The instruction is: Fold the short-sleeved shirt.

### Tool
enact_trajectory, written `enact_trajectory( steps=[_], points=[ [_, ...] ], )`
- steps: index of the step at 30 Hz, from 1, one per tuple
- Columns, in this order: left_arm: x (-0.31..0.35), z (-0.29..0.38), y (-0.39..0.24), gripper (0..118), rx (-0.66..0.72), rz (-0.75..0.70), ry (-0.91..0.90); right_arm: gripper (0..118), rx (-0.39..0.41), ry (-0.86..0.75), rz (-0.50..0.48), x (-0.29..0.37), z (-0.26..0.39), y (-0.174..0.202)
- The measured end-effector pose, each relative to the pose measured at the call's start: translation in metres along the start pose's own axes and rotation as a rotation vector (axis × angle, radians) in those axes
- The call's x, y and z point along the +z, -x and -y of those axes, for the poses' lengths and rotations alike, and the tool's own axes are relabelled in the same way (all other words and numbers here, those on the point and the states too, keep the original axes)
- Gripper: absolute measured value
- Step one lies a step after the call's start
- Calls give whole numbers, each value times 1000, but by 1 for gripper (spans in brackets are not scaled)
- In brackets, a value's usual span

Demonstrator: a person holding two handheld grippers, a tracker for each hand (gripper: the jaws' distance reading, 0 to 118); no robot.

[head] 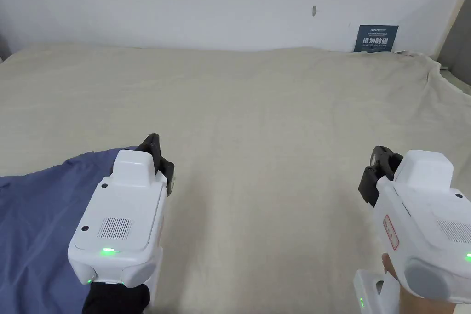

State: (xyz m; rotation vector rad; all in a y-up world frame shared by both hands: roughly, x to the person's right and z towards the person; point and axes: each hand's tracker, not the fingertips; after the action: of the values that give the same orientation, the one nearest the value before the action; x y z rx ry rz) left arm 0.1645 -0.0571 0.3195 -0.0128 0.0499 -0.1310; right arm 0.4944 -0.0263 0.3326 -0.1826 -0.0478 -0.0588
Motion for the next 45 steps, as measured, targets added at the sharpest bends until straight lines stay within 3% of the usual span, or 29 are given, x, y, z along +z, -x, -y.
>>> enact_trajectory(
  steps=[13, 19, 37, 45],
  points=[
    [0, 0, 7, 2, 16, -12, 1, 0, 18, 1, -10, 1, -3, 5],
    [7, -2, 32, 2, 29, -70, -5, 0, 35, 0, -53, -8, -3, 24],
    [93, 11, 175, 2, 0, -447, 42, 0, 91, -5, -431, -25, -2, 181],
    [133, 21, 217, 2, -7, -562, 83, 0, 103, 15, -546, -20, 8, 235]
  ],
)
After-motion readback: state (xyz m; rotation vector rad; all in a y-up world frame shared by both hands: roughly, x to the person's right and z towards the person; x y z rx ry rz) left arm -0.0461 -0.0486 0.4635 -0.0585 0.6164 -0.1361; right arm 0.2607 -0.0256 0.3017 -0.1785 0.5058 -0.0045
